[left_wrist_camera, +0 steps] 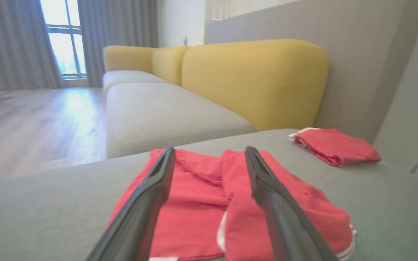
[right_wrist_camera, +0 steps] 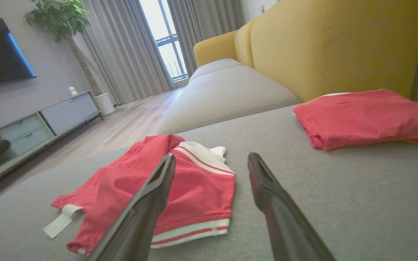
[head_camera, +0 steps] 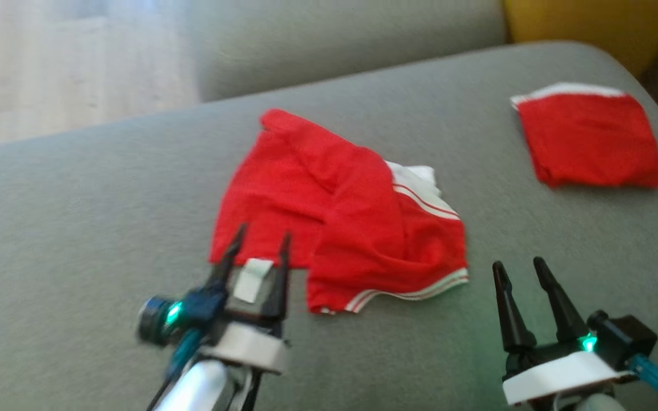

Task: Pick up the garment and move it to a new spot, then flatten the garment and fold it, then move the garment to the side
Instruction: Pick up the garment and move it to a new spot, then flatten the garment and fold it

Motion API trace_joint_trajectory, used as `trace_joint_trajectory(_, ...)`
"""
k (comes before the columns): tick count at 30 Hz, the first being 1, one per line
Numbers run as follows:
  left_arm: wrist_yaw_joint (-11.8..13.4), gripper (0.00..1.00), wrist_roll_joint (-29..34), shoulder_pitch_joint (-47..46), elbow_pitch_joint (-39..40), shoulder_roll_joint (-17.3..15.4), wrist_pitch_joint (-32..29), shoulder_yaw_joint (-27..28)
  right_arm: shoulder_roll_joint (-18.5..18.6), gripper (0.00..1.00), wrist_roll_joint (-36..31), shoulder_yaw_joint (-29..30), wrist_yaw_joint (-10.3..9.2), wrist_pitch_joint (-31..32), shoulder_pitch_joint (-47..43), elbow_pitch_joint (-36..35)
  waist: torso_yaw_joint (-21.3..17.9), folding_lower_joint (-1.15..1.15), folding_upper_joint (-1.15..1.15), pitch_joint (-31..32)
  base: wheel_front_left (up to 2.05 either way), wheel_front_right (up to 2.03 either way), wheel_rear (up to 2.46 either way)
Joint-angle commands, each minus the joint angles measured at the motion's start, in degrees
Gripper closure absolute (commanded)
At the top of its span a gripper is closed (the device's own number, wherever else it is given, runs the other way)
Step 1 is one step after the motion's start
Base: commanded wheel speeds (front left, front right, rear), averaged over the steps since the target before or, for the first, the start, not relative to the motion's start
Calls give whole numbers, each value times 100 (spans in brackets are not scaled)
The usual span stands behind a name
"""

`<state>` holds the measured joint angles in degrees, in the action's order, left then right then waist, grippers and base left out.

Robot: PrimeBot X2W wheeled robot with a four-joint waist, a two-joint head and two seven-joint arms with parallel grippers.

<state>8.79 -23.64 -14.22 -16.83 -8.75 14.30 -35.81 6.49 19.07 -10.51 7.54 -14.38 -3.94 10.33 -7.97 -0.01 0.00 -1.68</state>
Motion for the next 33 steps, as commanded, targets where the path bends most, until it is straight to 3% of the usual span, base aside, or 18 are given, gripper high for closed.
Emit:
trace_joint_trajectory(1, 120, 0, 125, 197, 508, -77, 68, 476, -8, 0, -56, -100, -5, -62, 81, -145, 420, 1, 0, 383, 0, 0, 0)
trace_joint_trajectory(8, 277, 0, 553, 1658, 1432, 88, 69, 1473, -81, 0, -166, -11, -5, -62, -197, -119, 677, 1, 0, 667, 0, 0, 0)
trace_joint_trajectory(14, 75, 0, 885, 2585, 1663, 330, 69, 1854, -102, 0, -322, 39, -5, -62, -457, -34, 715, 1, 0, 804, 0, 0, 0)
trace_joint_trajectory(26, -155, 0, 1311, 2912, 1662, 525, 70, 2192, -160, 0, -348, 99, -5, -62, -565, -4, 657, 1, 0, 915, 0, 0, 0)
trace_joint_trajectory(33, -84, 0, 1476, 2935, 1599, 564, 70, 2343, -161, 0, -364, 98, -5, -62, -561, -5, 630, 1, 0, 914, 0, 0, 0)
